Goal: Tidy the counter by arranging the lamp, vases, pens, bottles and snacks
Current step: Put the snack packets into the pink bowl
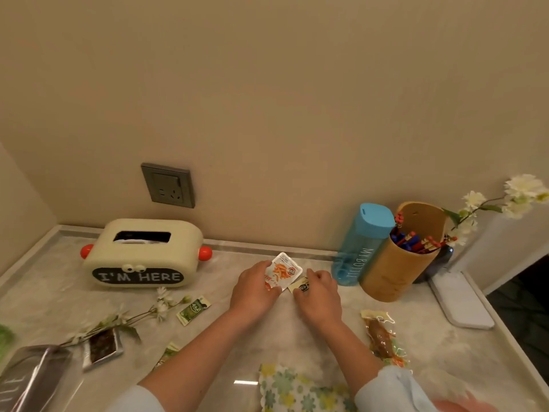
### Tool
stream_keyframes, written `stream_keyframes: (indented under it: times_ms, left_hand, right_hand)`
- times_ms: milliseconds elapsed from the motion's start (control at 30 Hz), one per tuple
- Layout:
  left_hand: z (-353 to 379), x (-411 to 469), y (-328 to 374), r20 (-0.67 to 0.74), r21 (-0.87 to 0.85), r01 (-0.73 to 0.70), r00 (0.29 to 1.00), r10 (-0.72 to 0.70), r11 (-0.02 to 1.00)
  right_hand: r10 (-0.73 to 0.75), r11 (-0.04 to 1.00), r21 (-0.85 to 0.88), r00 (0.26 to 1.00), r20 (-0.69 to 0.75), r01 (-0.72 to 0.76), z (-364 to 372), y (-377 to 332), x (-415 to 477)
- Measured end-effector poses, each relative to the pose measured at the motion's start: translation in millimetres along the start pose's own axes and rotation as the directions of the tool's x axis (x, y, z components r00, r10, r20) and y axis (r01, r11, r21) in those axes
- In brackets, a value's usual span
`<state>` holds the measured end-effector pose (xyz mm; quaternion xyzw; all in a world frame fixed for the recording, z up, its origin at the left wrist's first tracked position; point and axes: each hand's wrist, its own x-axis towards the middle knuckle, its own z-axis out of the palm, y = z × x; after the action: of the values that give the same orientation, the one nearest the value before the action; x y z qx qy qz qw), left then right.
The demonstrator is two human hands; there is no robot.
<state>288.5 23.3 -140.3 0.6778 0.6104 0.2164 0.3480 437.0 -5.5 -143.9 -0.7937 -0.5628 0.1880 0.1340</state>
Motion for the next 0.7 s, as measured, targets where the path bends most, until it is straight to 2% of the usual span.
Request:
stream_keyframes:
  times_ms: [133,233,333,433,500,567,600,700]
  left_hand:
    - [12.0,3.3,-3.8,-0.046,0.256,-0.038,0.998,0.051,0.966]
    - [13.0,4.3,0.8,-0.049,0.253,0.014,0.999,-0.002,0.967]
    - [15.4,-0.3,8.2,-0.031,0.15,0.093,0.996,-0.09,0.984]
    - [18.9,-9.5,15.5,-0.012,-0.026,0.137,0.99,-0.138,0.99]
    - [20.2,-16.4,22.1,-0.018,-0.188,0.12,0.992,-0.126,0.975]
    - [19.9,-26.5,35.8,-0.019,-0.339,0.1,0.993,-0.113,0.935]
    - [19.4,-32.7,44.8,-0.011,-0.393,0.091,0.995,-0.103,0.915]
    - [23.3,-55.9,74.8,0.042,-0.479,0.024,0.999,-0.004,0.877]
  right_hand:
    - [-0.022,0.995,0.098,1.0,-0.002,0.022,2.8,8.1,11.3]
    - [-0.047,0.986,0.161,0.999,-0.009,0.047,4.1,10.9,14.9]
    - [-0.061,0.972,0.225,0.998,-0.015,0.063,5.5,13.7,12.4]
    - [-0.031,0.917,0.4,0.999,0.038,0.014,3.1,15.9,4.5]
    - [0.019,0.811,0.584,0.999,0.049,-0.044,-2.6,17.2,-4.8]
    - [0.097,0.653,0.752,0.994,0.041,-0.094,-13.7,18.3,-20.5]
    - [0.131,0.595,0.797,0.991,0.025,-0.099,-20.9,19.3,-29.3]
    - [0.231,0.52,0.85,0.971,-0.053,-0.078,-41.5,31.2,-61.9]
